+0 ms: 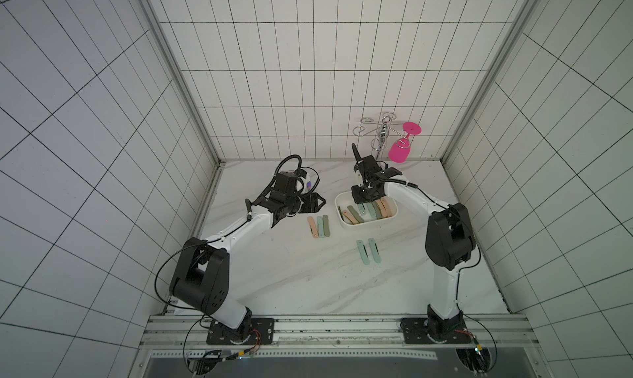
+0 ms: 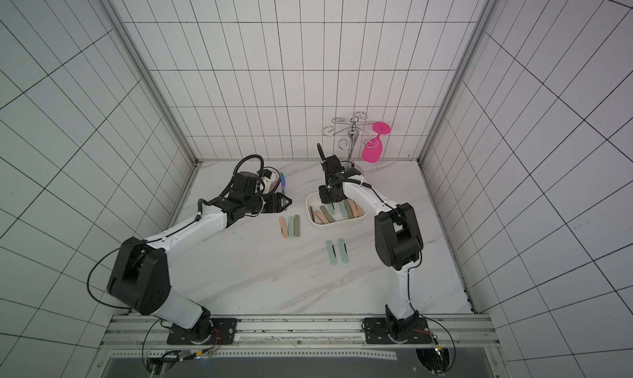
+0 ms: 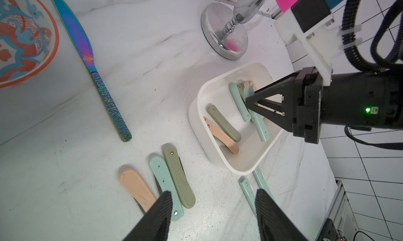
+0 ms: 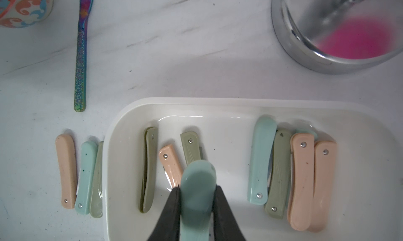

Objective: Take the fruit knife out of the storage box
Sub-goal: Pick up the fruit knife from the storage box, then place the fruit knife at the center of the board.

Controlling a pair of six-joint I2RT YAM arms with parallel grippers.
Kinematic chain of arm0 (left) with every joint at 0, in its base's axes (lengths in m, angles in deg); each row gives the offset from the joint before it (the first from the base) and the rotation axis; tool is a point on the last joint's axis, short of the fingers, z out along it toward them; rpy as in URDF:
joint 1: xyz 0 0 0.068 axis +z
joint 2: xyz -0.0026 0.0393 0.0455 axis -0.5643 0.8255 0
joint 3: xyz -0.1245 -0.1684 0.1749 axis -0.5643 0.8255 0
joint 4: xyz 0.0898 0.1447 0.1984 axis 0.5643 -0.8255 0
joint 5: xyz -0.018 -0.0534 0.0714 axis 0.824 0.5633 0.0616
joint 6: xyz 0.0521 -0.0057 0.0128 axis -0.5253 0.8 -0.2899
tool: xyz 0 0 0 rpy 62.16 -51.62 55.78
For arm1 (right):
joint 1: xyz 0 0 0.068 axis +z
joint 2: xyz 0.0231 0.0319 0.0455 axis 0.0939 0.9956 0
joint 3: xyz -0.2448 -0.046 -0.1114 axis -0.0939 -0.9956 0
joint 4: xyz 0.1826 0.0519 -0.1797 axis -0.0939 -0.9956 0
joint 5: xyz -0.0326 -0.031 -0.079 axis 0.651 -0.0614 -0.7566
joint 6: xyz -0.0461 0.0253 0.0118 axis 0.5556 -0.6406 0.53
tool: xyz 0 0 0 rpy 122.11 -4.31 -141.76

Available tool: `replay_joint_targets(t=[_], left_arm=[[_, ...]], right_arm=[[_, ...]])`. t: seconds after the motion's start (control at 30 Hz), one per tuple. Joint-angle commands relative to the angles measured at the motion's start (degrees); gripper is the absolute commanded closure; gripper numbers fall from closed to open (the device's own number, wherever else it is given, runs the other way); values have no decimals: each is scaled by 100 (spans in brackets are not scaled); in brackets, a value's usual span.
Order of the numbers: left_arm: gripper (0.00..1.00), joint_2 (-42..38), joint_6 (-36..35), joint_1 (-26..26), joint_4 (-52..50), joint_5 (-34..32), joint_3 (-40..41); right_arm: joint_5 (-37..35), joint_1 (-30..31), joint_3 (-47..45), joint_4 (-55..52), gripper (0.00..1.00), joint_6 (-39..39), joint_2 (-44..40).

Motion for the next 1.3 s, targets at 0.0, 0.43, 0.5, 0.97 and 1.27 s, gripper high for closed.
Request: replay_joint_targets(t=[0.0, 0.43, 0.5, 0.97, 1.27], left_arm=[[36, -228, 40, -18, 163, -71, 82], [36, -442, 11, -36, 10, -191, 225], [36, -487, -29, -36, -65, -238, 227], [36, -469, -202, -88, -399, -306, 156], [36, -391, -201, -159, -391, -289, 137]], right_arm=[[116, 143, -27, -340, 100, -159, -522], [108, 959, -1729, -514, 100, -828, -1878], [84, 1148, -2079, -407, 100, -975, -2070], [-102, 1927, -3532, 764, 100, -1661, -1952], [-300, 1995, -3523, 1061, 100, -1924, -1500]])
